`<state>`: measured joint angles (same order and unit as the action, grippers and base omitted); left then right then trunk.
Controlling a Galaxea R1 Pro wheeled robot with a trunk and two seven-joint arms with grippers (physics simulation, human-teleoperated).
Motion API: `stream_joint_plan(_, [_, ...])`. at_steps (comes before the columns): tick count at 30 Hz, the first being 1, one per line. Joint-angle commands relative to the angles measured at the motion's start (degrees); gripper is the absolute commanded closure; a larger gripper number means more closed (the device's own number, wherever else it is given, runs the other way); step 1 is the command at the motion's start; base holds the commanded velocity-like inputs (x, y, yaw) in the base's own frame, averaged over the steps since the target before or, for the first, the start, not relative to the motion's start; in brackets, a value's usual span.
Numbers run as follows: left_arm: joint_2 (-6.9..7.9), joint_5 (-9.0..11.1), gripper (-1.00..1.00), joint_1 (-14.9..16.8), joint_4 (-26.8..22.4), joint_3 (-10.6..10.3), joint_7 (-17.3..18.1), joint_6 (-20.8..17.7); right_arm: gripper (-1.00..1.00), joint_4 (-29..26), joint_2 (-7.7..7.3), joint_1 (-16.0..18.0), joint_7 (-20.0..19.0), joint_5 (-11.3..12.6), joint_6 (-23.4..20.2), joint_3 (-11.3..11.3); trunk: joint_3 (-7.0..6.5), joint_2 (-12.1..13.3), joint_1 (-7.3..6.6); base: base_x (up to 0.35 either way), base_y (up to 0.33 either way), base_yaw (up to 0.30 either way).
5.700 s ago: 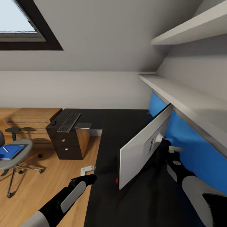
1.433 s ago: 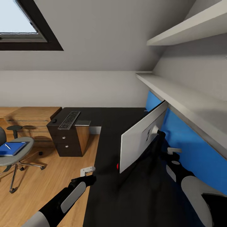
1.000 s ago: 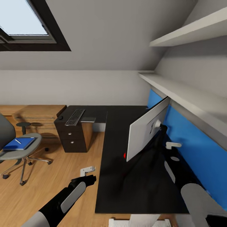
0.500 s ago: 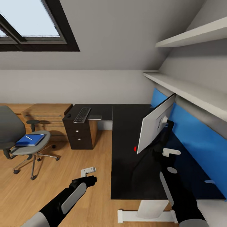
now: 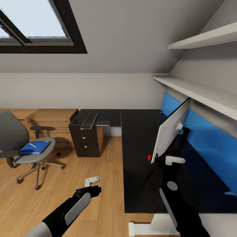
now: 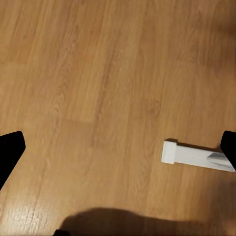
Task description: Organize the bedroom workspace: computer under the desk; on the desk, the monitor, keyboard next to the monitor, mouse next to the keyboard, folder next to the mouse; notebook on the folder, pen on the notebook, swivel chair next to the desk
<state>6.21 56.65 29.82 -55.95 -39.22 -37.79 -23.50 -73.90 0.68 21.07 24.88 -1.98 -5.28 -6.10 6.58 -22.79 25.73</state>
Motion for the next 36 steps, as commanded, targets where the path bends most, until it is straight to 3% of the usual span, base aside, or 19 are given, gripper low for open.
stream_joint_plan(1, [0.06, 0.4, -1.00, 0.1, -0.1, -0.2, -0.4, -0.1, -1.00, -0.1, -0.02, 0.0, 1.2, -0.3, 0.0, -0.8, 0.13, -0.1, 0.06, 0.153, 0.129, 0.000])
stream_joint_plan(2, [0.04, 0.4, -1.00, 0.1, 0.0, -0.2, -0.5, -0.1, -1.00, -0.1, -0.06, -0.1, 3.4, -0.4, 1.5, -2.7, 0.13, -0.1, 0.06, 0.217, 0.187, 0.000])
stream_joint_plan(3, [0.04, 0.4, -1.00, 0.1, 0.0, -0.2, -0.5, -0.1, -1.00, 0.0, -0.06, -0.1, 4.0, -0.4, 1.9, -3.2, 0.13, -0.1, 0.06, 0.194, 0.169, 0.000])
stream_joint_plan(8, [0.03, 0.4, -1.00, 0.1, 0.0, -0.2, -0.5, -0.1, -1.00, 0.1, -0.07, -0.1, 4.9, -0.5, 2.5, -3.9, 0.13, -0.1, 0.06, 0.096, 0.083, 0.000])
stream_joint_plan(16, [-0.03, 0.3, -1.00, 0.1, 0.1, -0.4, -0.6, -0.1, -1.00, 0.1, -0.02, -0.2, 5.5, -0.5, 2.6, -4.1, 0.13, -0.1, 0.06, 0.104, 0.105, 0.000])
stream_joint_plan(24, [-0.05, 0.3, -1.00, 0.1, 0.1, -0.7, -0.6, 0.0, -1.00, 1.9, -0.06, -0.2, 8.7, -0.5, 2.4, -3.9, 0.13, -0.1, 0.06, 0.136, 0.009, 0.000])
stream_joint_plan(36, [-0.06, 0.3, -1.00, 0.1, 0.1, -1.9, -0.7, -0.1, -1.00, 3.3, -0.14, -0.2, 9.1, -0.5, 2.4, -3.8, 0.13, -0.1, 0.06, 0.107, 0.000, 0.000])
